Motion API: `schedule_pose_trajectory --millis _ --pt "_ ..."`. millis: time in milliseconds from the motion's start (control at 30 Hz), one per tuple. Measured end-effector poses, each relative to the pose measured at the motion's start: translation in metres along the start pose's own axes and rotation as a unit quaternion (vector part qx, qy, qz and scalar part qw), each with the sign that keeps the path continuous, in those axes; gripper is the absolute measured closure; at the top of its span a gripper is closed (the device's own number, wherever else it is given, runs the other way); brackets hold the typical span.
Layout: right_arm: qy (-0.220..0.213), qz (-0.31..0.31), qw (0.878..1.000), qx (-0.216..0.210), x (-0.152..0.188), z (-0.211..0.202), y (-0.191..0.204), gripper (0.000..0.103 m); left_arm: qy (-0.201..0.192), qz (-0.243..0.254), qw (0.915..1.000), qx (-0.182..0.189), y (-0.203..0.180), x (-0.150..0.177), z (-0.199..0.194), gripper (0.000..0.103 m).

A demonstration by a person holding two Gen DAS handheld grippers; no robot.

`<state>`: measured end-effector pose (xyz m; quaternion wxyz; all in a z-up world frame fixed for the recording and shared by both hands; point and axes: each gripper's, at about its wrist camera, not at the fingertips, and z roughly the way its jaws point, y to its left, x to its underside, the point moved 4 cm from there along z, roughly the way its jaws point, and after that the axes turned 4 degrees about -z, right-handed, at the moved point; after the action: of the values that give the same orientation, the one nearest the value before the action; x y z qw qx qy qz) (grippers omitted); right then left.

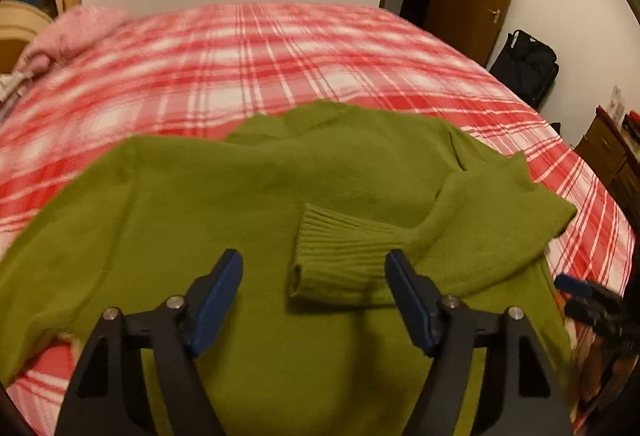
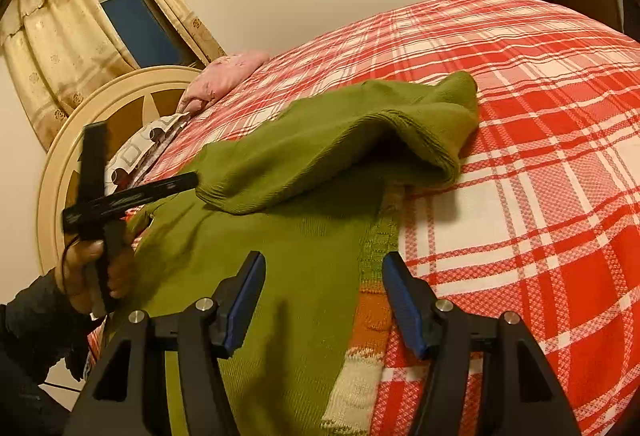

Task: Fold small clothes
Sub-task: 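Fold the held sleeve across the sweater body with the right gripper, then release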

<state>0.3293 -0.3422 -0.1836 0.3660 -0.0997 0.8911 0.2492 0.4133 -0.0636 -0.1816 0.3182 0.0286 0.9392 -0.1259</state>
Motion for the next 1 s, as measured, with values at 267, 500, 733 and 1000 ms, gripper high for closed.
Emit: schedule_pose_trajectory --millis 267,500,733,1000 --pt "0.004 -0.039 0.999 0.028 0.006 0.001 0.01 0.041 0.038 -0.017 0.9985 0.034 -0.017 0.005 0.022 0.092" --pt "0.004 -0.037 0.999 0.03 0.007 0.002 0.006 0.04 -0.046 -0.035 0.9974 0.044 0.001 -0.022 -0.049 0.092" --pt "0.005 -0.042 0.999 0.033 0.008 0.003 0.006 0.04 -0.1 -0.048 0.9938 0.006 0.046 -0.041 -0.087 0.092" --pt "0.005 -0.04 0.998 0.045 0.007 0.004 0.004 0.039 -0.064 -0.075 0.9949 -0.022 0.078 -0.019 -0.057 0.092"
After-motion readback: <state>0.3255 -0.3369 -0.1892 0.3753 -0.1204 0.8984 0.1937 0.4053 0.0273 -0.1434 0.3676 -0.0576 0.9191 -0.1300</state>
